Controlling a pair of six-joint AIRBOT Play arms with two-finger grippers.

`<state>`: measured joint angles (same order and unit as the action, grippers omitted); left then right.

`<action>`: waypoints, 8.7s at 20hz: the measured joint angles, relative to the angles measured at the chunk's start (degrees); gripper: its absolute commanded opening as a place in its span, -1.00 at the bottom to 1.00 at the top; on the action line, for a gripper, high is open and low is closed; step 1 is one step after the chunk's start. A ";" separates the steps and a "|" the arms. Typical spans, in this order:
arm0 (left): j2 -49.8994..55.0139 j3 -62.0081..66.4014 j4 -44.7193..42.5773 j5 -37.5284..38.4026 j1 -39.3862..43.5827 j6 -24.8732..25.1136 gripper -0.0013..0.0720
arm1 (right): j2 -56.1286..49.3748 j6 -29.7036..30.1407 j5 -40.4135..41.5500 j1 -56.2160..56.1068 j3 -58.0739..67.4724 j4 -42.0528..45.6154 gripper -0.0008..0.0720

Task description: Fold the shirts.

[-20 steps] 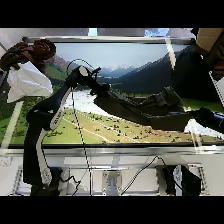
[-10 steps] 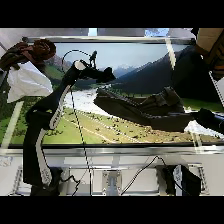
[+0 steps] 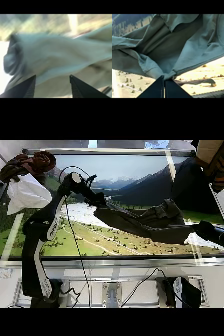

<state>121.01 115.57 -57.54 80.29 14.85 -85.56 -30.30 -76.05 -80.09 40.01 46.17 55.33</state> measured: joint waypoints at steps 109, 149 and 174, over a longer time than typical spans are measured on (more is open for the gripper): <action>-47.30 -11.34 -33.81 -6.78 9.05 -4.07 -0.92 | -13.22 12.20 8.20 -13.31 28.39 -11.32 -0.92; -72.76 -80.21 -8.83 -29.42 -11.26 -6.91 0.40 | -2.29 2.73 14.01 -14.78 -33.66 -14.08 0.33; -75.01 -82.97 6.58 -35.19 -11.26 -2.49 0.40 | 1.62 -6.12 32.54 -14.53 -50.75 -33.09 0.21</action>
<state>46.00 32.60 -50.96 45.10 3.60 -88.05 -28.69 -82.17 -47.55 25.47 -4.58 22.24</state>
